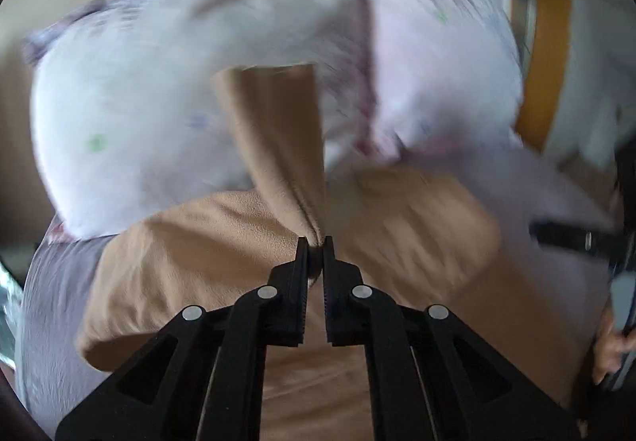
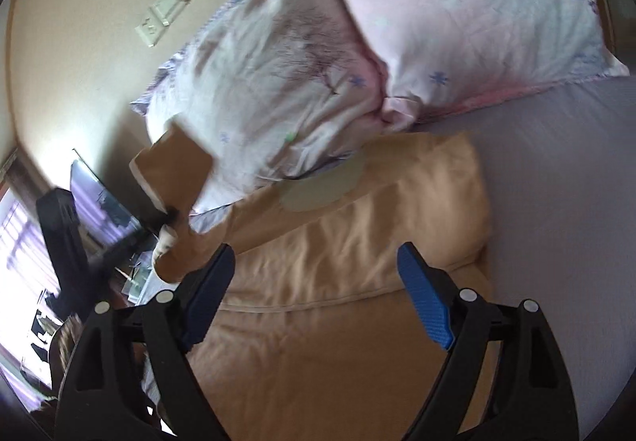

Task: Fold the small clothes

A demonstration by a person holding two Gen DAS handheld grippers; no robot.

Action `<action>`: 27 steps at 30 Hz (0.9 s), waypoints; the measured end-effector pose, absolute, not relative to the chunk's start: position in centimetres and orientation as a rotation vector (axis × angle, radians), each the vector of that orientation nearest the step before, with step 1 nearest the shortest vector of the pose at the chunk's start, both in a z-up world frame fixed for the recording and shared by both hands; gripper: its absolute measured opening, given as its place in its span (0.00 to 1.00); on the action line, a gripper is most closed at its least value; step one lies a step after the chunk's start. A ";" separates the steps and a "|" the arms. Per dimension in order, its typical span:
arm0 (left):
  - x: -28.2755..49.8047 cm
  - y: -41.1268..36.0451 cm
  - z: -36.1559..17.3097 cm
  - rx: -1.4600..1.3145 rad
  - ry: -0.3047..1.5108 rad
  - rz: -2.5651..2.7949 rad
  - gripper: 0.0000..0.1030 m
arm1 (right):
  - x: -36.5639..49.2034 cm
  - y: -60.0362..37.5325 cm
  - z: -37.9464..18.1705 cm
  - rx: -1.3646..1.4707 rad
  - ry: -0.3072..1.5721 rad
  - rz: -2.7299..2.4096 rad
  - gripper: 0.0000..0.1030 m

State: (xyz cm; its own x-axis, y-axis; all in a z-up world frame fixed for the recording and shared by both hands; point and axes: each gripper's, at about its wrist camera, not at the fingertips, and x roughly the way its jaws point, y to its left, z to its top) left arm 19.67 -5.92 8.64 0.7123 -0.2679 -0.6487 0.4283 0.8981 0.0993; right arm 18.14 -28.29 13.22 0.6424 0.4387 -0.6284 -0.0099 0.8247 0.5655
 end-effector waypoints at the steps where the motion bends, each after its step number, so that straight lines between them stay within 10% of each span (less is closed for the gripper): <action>1: 19.2 -8.6 6.7 0.343 0.706 -0.416 0.07 | 18.4 -28.8 12.8 0.564 0.863 0.251 0.82; 5: 14.9 -13.5 2.0 0.598 0.703 -0.474 0.09 | 19.0 -30.9 11.7 0.583 0.918 0.202 0.82; 9: 13.2 -7.1 6.5 0.417 0.629 -0.473 0.71 | 20.5 -30.6 11.7 0.554 0.934 0.237 0.62; 19: 20.1 7.1 7.2 0.164 0.708 -0.085 0.71 | 26.0 -27.1 6.0 0.394 1.132 0.153 0.35; 21: 20.2 7.4 6.0 0.153 0.753 -0.100 0.71 | 25.5 -26.1 5.9 0.343 1.131 0.212 0.04; 27: 21.2 6.2 3.4 0.203 0.829 -0.130 0.71 | 23.7 -27.4 11.6 0.293 0.823 0.078 0.03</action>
State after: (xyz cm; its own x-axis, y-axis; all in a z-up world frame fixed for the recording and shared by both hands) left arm 21.24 6.22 3.44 0.6692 -0.0354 -0.7422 0.1932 0.9728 0.1279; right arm 23.66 -27.43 11.63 0.6794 0.1818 -0.7109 0.0446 0.9568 0.2873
